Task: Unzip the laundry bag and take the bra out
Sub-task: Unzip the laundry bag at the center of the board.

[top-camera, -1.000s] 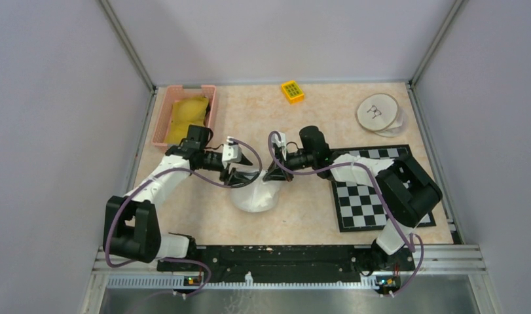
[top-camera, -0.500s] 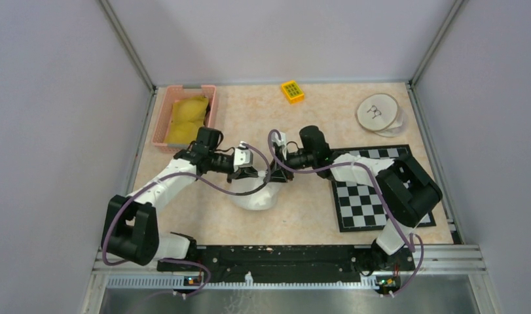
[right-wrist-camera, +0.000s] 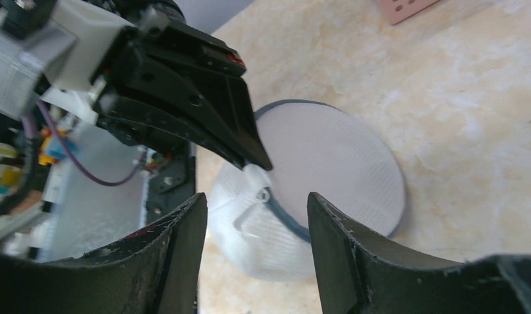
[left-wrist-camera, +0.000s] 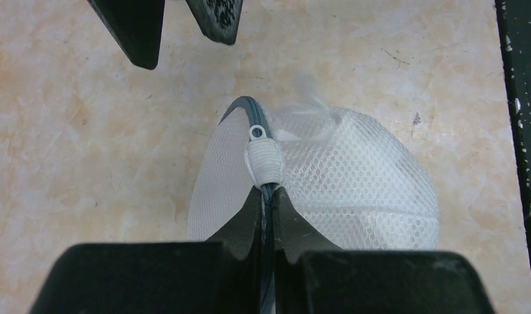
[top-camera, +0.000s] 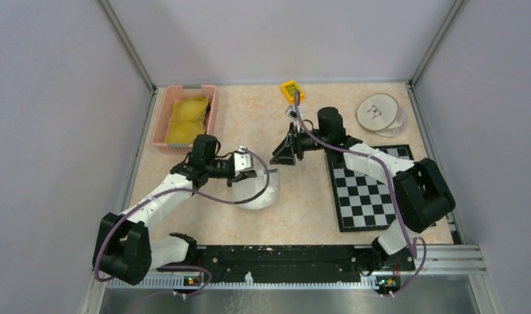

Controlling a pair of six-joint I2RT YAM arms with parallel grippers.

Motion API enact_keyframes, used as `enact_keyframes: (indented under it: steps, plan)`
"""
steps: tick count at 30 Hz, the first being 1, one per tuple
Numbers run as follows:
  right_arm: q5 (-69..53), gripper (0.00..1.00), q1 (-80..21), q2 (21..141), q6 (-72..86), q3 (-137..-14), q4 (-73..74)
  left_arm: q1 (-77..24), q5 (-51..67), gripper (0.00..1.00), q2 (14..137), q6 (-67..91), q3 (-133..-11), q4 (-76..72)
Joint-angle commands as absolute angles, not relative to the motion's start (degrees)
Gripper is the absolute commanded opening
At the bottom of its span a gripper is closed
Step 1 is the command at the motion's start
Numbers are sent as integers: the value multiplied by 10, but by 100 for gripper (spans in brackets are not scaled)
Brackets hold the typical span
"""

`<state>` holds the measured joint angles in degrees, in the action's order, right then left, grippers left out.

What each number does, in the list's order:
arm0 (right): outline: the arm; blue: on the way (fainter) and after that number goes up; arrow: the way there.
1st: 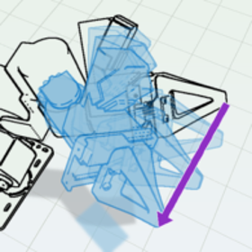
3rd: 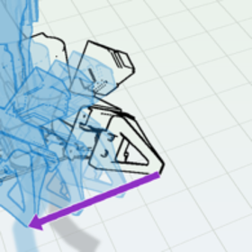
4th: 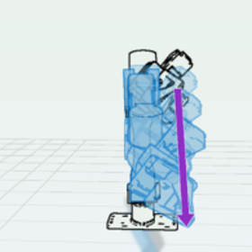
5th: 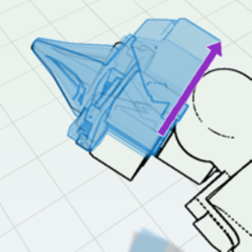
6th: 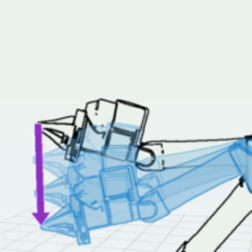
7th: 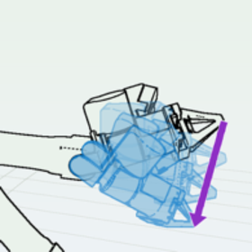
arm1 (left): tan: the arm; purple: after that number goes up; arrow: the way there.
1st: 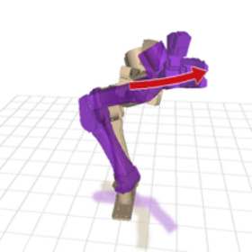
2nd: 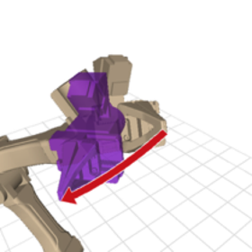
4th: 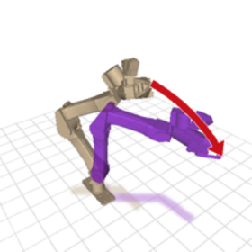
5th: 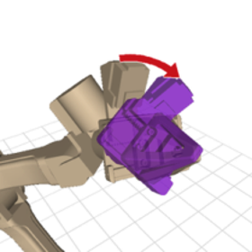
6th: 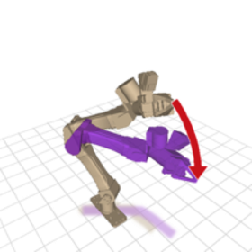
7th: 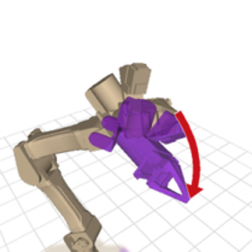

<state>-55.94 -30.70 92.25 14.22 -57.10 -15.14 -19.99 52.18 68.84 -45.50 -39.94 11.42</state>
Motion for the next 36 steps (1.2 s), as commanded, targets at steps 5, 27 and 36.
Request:
enact_keyframes:
  steps: [5,27,36]
  plan:
    - [-591,51,-309,915,373,-548,-224,-231,485,0,662,-413,-383,55]
    - [-607,34,-309,989,495,-498,-352,-257,484,0,663,-390,-383,13]
    - [-611,33,-309,999,526,-496,-395,-270,487,0,665,-398,-386,13]
